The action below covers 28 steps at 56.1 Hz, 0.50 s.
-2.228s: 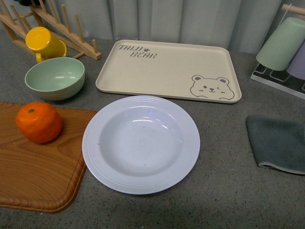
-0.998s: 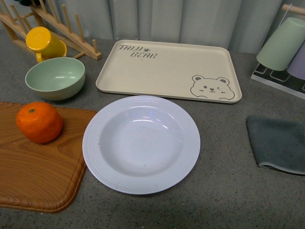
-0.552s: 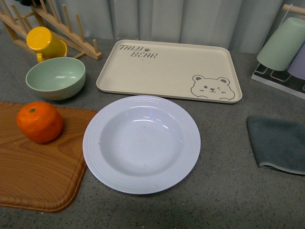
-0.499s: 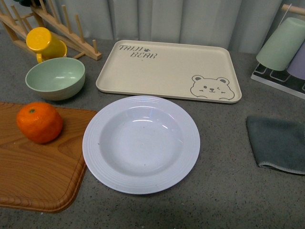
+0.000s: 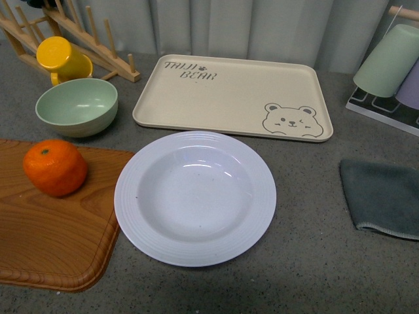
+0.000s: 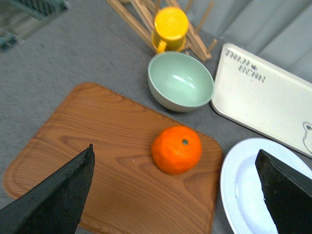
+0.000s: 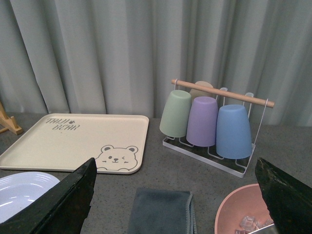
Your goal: Place orange and plate with both arms
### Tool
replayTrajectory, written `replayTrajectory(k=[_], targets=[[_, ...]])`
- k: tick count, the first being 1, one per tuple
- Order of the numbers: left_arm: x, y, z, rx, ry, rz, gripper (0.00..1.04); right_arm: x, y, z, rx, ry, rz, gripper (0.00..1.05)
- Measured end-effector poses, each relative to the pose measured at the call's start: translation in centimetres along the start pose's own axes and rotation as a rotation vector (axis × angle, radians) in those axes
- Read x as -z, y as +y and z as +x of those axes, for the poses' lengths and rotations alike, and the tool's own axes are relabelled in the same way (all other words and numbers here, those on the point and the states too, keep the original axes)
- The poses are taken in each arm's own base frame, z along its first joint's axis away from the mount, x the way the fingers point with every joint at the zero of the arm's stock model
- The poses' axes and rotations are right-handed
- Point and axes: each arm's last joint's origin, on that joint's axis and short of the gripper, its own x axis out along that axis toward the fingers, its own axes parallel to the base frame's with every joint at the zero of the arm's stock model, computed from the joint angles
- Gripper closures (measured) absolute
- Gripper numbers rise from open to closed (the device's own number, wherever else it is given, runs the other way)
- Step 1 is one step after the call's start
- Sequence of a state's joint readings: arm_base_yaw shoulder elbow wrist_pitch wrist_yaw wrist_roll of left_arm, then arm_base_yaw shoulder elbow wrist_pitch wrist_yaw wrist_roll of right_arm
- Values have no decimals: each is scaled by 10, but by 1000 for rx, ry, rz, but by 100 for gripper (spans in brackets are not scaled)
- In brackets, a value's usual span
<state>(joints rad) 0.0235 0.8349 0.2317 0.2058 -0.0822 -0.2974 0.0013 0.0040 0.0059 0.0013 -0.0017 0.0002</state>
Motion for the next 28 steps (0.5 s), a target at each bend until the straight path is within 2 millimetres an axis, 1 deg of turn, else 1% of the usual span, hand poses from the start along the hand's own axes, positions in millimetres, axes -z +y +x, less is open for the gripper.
replayTrajectory(k=[9,10,15,21,28], targets=[[-5,2,43,-48,113,-3,7,0,0,0,1,0,0,9],[-5,2,51,-48,140,-3,7,0,0,0,1,0,0,9],[-1,1,72,-12,242,-5,7,0,0,0,0,0,0,9],[4,0,85,31,310,-14,7,0,0,0,0,0,0,9],[2,1,99,38,337,-21,7,0,0,0,0,0,0,9]])
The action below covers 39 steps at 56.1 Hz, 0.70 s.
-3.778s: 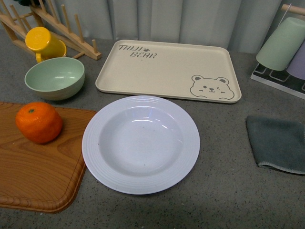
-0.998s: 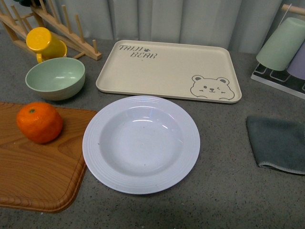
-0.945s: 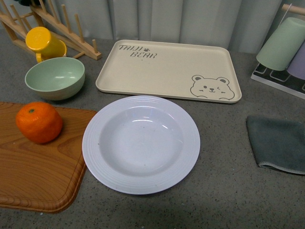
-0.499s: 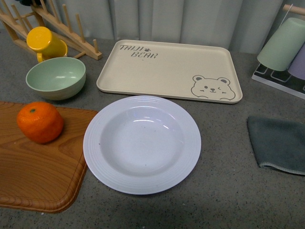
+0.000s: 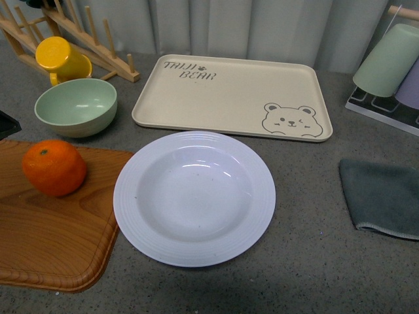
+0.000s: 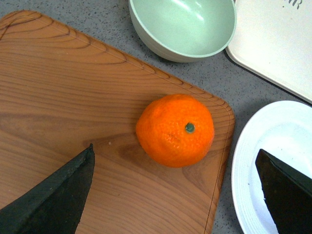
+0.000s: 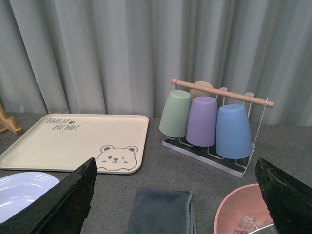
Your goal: Place orange and plate with both arms
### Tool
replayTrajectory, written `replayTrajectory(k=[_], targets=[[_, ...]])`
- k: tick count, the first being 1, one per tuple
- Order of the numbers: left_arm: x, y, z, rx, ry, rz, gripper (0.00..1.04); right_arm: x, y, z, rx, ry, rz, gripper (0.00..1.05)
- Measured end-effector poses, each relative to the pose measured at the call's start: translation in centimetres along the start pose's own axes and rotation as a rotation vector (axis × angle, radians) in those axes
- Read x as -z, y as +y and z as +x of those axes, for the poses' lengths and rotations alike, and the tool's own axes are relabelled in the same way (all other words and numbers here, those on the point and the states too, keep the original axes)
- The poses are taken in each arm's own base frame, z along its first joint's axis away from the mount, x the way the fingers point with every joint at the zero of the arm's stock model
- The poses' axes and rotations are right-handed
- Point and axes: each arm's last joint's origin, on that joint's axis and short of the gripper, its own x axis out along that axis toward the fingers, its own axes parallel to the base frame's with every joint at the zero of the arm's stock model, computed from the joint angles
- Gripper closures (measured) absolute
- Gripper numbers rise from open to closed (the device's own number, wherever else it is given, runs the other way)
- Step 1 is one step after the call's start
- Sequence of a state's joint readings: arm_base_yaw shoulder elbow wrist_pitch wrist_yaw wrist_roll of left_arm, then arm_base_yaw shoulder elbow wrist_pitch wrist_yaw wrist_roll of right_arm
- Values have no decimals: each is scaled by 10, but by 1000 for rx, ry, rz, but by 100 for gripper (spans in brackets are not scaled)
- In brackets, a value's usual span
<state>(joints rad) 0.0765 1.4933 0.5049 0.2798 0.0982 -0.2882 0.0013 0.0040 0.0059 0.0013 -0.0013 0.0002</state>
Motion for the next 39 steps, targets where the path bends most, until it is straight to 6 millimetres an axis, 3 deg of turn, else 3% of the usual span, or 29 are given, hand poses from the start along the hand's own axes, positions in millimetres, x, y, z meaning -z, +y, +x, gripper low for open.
replayTrajectory(k=[16,39], targets=[[-4,8,21,-16,49,21,7,0,0,0,0,0,0,9],[2,-6,37,58,123,84,7,0,0,0,0,0,0,9]])
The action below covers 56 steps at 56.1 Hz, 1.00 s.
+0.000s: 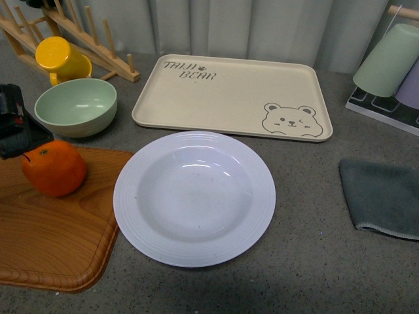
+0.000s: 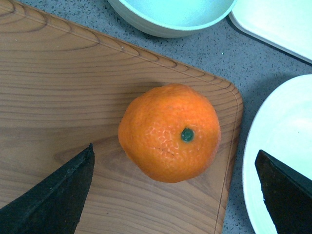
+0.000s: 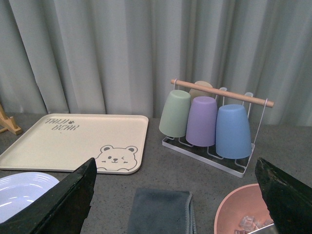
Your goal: Place orange and plate with both arms
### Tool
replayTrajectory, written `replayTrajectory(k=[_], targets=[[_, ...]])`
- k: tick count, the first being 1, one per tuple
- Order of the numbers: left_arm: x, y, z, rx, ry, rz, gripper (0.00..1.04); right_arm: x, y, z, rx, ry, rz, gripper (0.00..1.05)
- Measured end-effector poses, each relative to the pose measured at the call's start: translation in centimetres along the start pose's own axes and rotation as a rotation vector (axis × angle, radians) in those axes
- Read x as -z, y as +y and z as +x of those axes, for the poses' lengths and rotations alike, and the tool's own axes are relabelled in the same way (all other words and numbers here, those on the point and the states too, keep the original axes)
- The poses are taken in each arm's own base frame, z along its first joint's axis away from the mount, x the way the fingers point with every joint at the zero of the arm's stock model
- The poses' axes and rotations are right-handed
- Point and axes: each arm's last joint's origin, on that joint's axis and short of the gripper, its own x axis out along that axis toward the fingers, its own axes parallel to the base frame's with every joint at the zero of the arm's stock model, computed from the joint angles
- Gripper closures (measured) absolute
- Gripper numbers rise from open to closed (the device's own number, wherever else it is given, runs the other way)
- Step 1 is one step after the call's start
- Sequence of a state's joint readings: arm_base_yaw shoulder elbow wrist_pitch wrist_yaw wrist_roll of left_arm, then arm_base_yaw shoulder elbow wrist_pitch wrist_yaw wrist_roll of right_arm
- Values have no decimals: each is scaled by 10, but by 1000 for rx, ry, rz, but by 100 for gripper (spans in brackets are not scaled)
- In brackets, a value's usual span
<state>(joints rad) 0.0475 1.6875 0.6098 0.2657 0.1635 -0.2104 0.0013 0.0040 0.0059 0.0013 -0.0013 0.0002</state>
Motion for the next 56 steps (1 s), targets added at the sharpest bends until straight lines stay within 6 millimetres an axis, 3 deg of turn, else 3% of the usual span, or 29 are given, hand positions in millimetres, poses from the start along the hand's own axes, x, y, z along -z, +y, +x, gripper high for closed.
replayTrajectory(k=[46,56], targets=[[5,-2,38,3,81,25,7,0,0,0,0,0,0,9],[5,0,41,-4,84,22,30,0,0,0,0,0,0,9]])
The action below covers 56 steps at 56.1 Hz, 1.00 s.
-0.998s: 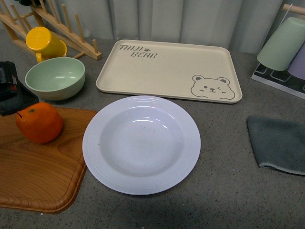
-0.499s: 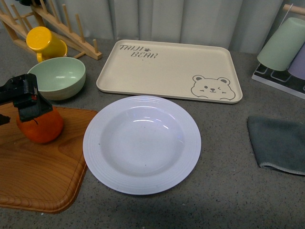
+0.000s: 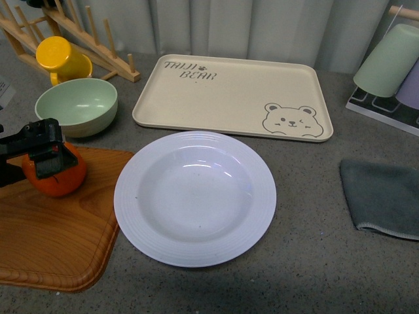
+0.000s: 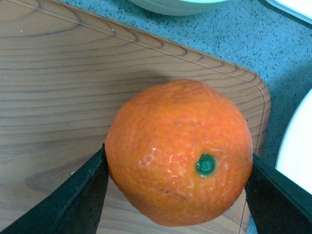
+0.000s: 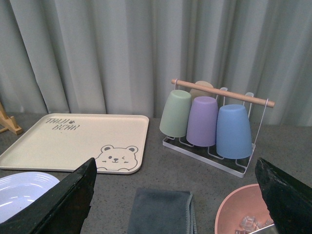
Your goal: Place orange and plate with both arms
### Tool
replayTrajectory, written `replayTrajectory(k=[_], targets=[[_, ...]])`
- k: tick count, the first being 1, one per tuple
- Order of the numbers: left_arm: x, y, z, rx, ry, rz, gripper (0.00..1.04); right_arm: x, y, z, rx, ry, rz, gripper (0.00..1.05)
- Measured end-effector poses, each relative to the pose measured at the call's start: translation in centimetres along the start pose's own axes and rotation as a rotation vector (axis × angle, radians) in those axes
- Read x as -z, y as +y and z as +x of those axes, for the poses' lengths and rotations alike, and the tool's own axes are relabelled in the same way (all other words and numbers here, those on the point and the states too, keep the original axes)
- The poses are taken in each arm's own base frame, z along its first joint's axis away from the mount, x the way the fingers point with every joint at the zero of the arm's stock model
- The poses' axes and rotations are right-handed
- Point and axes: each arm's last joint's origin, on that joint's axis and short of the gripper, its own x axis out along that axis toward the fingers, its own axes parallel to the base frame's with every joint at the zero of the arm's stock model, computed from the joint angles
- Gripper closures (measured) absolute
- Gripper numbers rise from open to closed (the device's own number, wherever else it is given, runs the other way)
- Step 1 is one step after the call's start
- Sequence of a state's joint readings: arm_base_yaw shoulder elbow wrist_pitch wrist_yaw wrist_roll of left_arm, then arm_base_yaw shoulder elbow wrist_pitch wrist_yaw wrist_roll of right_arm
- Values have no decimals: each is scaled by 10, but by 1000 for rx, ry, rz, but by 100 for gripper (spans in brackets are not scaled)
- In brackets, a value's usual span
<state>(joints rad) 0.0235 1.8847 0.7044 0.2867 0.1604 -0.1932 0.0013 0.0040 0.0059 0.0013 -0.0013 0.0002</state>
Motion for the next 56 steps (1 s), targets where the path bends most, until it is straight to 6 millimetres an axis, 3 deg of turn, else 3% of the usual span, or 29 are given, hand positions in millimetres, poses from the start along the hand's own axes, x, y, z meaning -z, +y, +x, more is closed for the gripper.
replayTrajectory(k=[11,19,40,56], targets=[[-1,-1,0,-8,2,2,37,0,0,0,0,0,0,9],[-3,-13,-6,6,-8,18,37,0,0,0,0,0,0,9],[-17,-98,-6,175,-56,107,38,0,0,0,0,0,0,9],[12,-137,14,230,44,191,38,0,0,0,0,0,0,9]])
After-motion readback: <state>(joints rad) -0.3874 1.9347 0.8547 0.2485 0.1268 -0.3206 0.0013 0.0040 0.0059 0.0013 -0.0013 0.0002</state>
